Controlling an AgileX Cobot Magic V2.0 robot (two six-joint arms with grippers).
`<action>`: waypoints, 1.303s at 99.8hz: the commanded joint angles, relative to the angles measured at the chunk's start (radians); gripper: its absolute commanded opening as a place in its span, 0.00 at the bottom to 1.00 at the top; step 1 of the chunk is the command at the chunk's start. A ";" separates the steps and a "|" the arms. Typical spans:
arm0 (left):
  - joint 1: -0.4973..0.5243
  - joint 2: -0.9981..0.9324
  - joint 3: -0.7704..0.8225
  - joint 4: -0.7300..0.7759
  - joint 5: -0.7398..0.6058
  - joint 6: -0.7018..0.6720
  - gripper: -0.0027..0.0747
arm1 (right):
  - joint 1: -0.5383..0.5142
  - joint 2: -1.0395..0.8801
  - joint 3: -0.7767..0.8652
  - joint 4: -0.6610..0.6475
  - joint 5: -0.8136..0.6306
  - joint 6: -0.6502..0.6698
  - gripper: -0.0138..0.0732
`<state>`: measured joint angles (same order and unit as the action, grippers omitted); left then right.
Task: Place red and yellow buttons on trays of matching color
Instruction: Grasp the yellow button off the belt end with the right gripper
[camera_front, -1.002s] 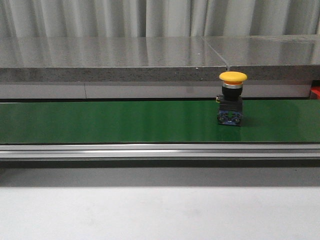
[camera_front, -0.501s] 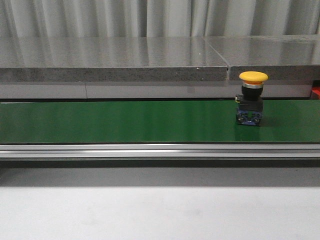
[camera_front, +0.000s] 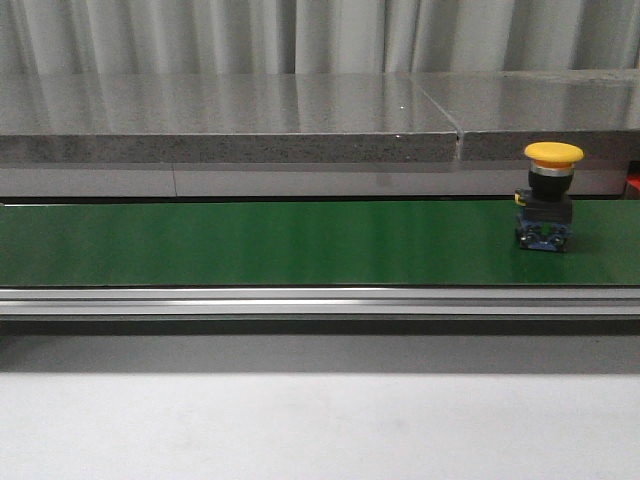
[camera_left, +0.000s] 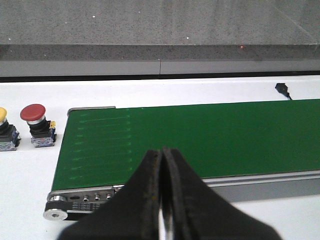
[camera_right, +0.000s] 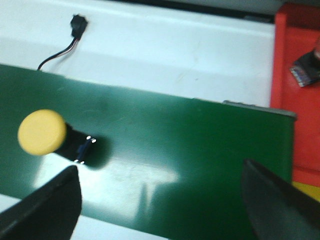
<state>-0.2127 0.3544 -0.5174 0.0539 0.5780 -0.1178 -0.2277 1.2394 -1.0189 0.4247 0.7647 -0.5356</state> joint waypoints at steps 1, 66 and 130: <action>-0.008 0.008 -0.025 -0.003 -0.069 -0.003 0.01 | 0.037 -0.020 -0.001 0.020 -0.052 -0.023 0.89; -0.008 0.008 -0.025 -0.003 -0.069 -0.003 0.01 | 0.147 0.136 0.019 0.021 -0.132 -0.042 0.89; -0.008 0.008 -0.025 -0.003 -0.069 -0.003 0.01 | 0.147 0.251 0.017 0.022 -0.197 -0.026 0.33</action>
<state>-0.2127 0.3544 -0.5174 0.0539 0.5780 -0.1178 -0.0811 1.5233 -0.9779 0.4247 0.5799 -0.5682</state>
